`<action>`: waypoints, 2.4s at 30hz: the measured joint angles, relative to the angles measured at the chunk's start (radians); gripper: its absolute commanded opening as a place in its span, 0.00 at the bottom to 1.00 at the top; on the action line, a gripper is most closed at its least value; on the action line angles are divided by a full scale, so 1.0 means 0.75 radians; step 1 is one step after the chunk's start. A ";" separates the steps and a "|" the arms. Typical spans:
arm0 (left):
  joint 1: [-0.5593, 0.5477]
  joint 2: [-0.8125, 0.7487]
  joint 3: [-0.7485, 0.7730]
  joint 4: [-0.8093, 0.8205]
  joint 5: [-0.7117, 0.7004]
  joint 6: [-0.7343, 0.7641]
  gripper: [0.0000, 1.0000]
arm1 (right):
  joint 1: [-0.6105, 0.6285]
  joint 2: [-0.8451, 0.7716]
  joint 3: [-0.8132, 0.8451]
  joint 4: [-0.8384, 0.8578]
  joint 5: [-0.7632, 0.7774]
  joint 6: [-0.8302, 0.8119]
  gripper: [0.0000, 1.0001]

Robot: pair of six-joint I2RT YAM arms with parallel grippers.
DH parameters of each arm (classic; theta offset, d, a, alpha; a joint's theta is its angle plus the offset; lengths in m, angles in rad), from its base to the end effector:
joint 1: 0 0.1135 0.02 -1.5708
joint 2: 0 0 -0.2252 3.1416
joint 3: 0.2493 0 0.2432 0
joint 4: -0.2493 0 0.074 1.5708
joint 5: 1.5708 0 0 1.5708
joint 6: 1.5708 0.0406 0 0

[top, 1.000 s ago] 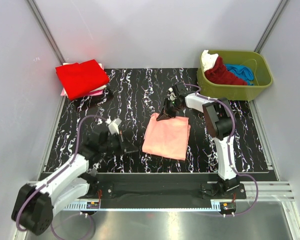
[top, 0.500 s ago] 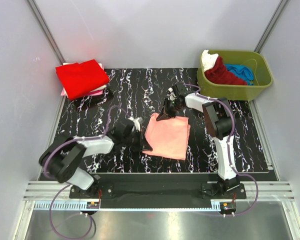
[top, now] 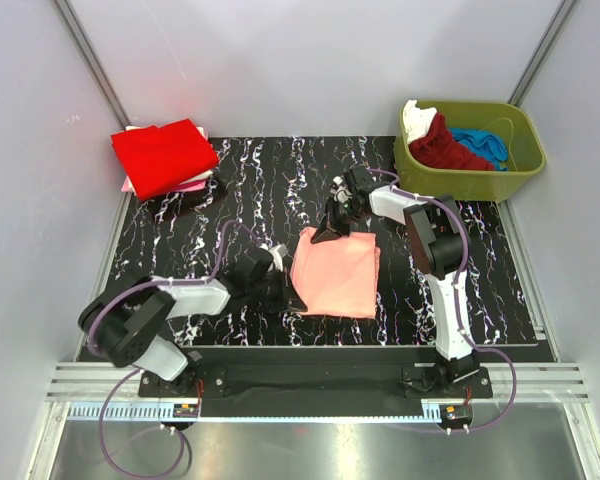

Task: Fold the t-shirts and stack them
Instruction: Fold the tshirt, then neatly place the folded tshirt to the corner

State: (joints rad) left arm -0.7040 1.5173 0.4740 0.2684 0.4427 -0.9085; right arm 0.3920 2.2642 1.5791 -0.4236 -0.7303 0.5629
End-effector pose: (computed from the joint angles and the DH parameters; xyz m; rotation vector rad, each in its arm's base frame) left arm 0.1850 -0.1799 0.0875 -0.0210 2.6463 -1.2097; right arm 0.3879 0.1896 0.0907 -0.0119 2.8140 1.2546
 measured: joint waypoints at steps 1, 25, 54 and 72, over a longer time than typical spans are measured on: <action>-0.008 -0.029 0.027 -0.069 -0.013 0.007 0.10 | 0.000 0.001 0.004 -0.005 -0.016 -0.014 0.05; 0.401 -0.113 0.579 -0.714 -0.134 0.319 0.60 | -0.003 -0.841 -0.336 -0.527 0.764 -0.121 0.66; -0.050 -0.260 -0.132 -0.109 -0.167 -0.086 0.53 | -0.011 -0.319 -0.198 -0.417 0.751 -0.273 0.58; -0.001 -0.470 -0.095 -0.268 -0.530 -0.121 0.80 | 0.004 -0.689 -0.370 -0.382 0.922 -0.214 0.71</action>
State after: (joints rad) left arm -0.7044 1.1648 0.4030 0.0673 0.0452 -0.9993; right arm 0.3950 1.7477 1.3014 -0.7105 -0.0387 0.4026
